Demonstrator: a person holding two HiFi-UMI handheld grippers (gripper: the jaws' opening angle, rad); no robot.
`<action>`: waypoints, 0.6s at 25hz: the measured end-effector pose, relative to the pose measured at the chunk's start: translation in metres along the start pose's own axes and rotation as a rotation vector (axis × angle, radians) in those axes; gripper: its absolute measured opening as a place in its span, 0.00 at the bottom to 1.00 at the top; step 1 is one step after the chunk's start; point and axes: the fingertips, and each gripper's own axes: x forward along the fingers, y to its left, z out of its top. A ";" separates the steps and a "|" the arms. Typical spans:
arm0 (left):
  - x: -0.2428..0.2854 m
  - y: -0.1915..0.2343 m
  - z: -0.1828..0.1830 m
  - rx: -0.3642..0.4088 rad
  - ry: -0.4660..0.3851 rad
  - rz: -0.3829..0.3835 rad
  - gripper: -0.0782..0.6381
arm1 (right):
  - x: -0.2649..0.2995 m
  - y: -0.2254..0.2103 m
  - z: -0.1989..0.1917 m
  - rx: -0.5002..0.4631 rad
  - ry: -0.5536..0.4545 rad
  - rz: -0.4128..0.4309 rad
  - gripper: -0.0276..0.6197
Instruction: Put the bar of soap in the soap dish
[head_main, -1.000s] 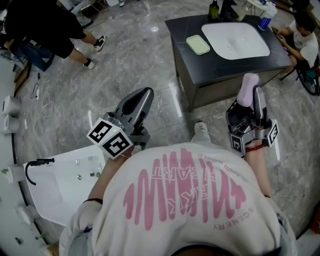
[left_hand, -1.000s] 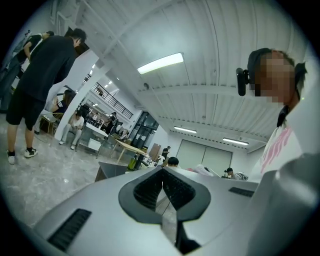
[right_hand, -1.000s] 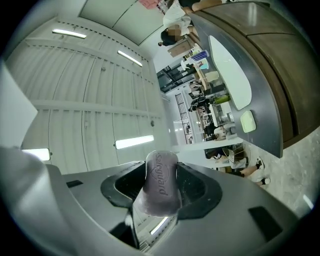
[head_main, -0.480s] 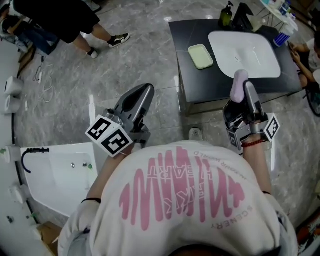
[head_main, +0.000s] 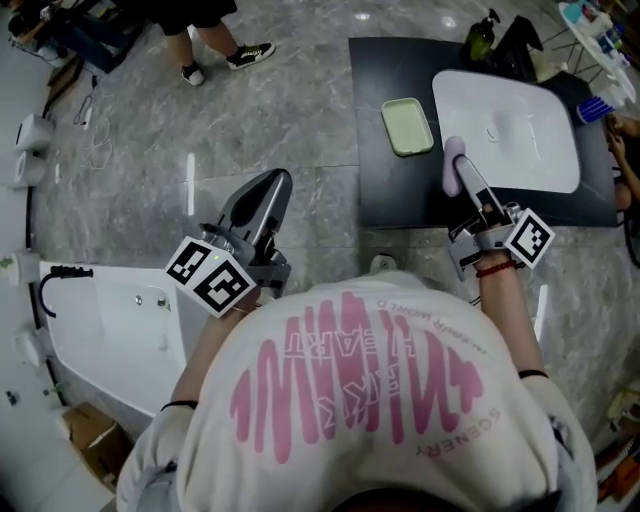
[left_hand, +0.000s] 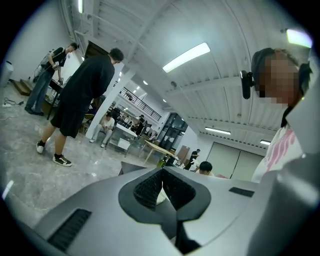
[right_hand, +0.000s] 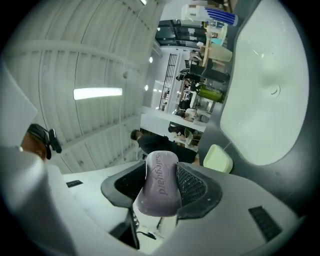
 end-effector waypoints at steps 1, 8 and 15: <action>0.003 0.002 0.001 -0.001 -0.002 0.009 0.12 | 0.006 -0.006 0.000 -0.032 0.029 -0.017 0.36; 0.001 0.013 -0.005 -0.036 -0.018 0.103 0.12 | 0.043 -0.033 -0.004 -0.210 0.212 -0.080 0.35; -0.008 0.023 0.000 -0.038 -0.046 0.194 0.12 | 0.072 -0.065 -0.004 -0.296 0.298 -0.151 0.35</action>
